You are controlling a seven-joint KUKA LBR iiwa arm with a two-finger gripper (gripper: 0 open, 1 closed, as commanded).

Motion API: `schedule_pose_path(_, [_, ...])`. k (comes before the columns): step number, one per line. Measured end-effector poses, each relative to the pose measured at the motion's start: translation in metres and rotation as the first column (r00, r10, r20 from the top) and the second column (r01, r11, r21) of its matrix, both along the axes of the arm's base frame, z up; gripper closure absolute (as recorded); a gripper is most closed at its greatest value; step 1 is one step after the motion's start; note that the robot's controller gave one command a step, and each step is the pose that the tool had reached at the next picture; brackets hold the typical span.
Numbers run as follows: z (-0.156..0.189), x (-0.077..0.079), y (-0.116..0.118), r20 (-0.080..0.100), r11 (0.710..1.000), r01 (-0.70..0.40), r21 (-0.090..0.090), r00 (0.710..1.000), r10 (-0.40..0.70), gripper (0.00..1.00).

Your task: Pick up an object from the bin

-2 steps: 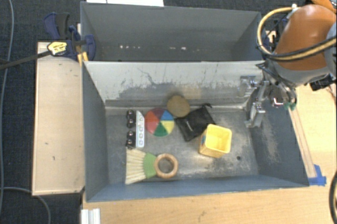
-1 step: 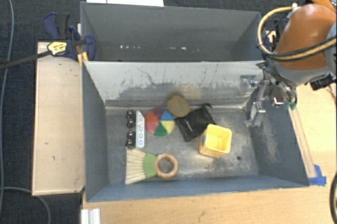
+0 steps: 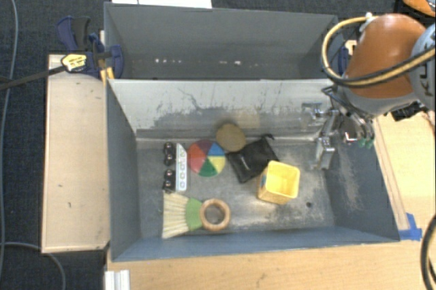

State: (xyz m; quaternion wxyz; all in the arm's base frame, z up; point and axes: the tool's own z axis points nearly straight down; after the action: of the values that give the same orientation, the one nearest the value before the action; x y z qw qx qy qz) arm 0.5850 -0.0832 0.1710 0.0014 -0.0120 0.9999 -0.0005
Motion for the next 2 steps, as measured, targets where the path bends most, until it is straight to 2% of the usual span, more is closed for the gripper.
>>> schedule_pose_path(1, [-0.032,-0.014,0.037,0.000,0.999,-0.033,0.000,0.999,0.033,0.00])
schedule_pose_path(2, [-0.073,-0.011,0.075,0.003,0.994,-0.110,0.001,0.994,0.110,0.00])
